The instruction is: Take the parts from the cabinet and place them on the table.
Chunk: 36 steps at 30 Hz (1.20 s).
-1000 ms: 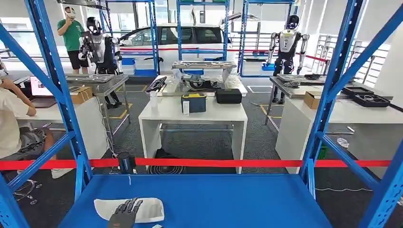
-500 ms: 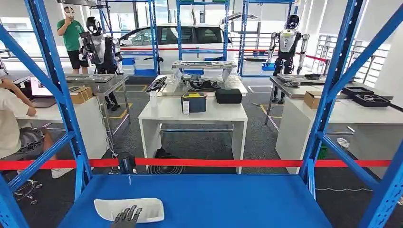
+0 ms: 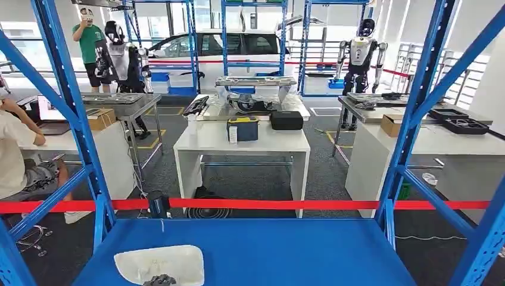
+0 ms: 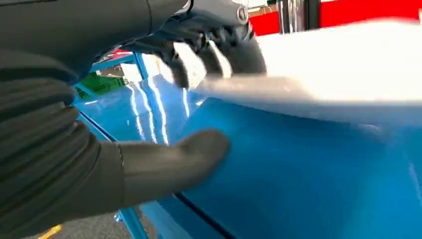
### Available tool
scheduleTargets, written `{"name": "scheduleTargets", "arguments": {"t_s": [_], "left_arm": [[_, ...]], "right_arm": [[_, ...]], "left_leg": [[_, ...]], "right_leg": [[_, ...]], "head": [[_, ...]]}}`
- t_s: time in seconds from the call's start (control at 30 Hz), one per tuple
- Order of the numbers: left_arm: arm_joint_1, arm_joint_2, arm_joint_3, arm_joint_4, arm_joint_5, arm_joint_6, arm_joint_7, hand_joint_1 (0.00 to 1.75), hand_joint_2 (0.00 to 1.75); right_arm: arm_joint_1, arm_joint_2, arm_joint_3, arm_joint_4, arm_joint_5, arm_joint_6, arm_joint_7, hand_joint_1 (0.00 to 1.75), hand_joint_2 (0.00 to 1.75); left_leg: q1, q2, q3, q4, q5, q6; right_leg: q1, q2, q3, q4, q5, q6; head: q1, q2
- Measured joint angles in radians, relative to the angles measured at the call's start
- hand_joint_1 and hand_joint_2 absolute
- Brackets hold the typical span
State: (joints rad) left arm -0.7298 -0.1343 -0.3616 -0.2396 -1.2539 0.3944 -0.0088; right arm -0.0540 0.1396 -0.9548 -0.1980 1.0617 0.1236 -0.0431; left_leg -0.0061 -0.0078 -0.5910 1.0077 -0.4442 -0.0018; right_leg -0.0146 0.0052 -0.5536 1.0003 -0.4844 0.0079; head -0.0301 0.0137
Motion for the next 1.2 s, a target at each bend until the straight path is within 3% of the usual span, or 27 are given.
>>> {"name": "scheduleTargets", "arguments": {"t_s": [0.67, 0.97, 1.2], "left_arm": [[0.021, 0.008, 0.012, 0.005, 0.005, 0.022, -0.015, 1.75, 1.75], [0.026, 0.008, 0.027, 0.005, 0.005, 0.045, -0.066, 1.75, 1.75], [0.012, 0.009, 0.042, 0.003, 0.029, -0.003, -0.148, 1.75, 1.75]], "right_arm": [[-0.001, 0.001, 0.006, 0.0, 0.016, 0.015, -0.007, 0.0, 0.0], [-0.002, 0.001, 0.006, 0.0, 0.018, 0.011, -0.016, 0.0, 0.0], [-0.003, 0.001, 0.006, 0.0, 0.025, 0.012, -0.012, 0.0, 0.0]], "left_leg": [[0.0, 0.0, 0.0, 0.0, 0.0, 0.0], [0.0, 0.0, 0.0, 0.0, 0.0, 0.0], [0.0, 0.0, 0.0, 0.0, 0.0, 0.0]], "right_leg": [[0.0, 0.0, 0.0, 0.0, 0.0, 0.0], [0.0, 0.0, 0.0, 0.0, 0.0, 0.0], [0.0, 0.0, 0.0, 0.0, 0.0, 0.0]], "head": [[0.0, 0.0], [0.0, 0.0], [0.0, 0.0]]}}
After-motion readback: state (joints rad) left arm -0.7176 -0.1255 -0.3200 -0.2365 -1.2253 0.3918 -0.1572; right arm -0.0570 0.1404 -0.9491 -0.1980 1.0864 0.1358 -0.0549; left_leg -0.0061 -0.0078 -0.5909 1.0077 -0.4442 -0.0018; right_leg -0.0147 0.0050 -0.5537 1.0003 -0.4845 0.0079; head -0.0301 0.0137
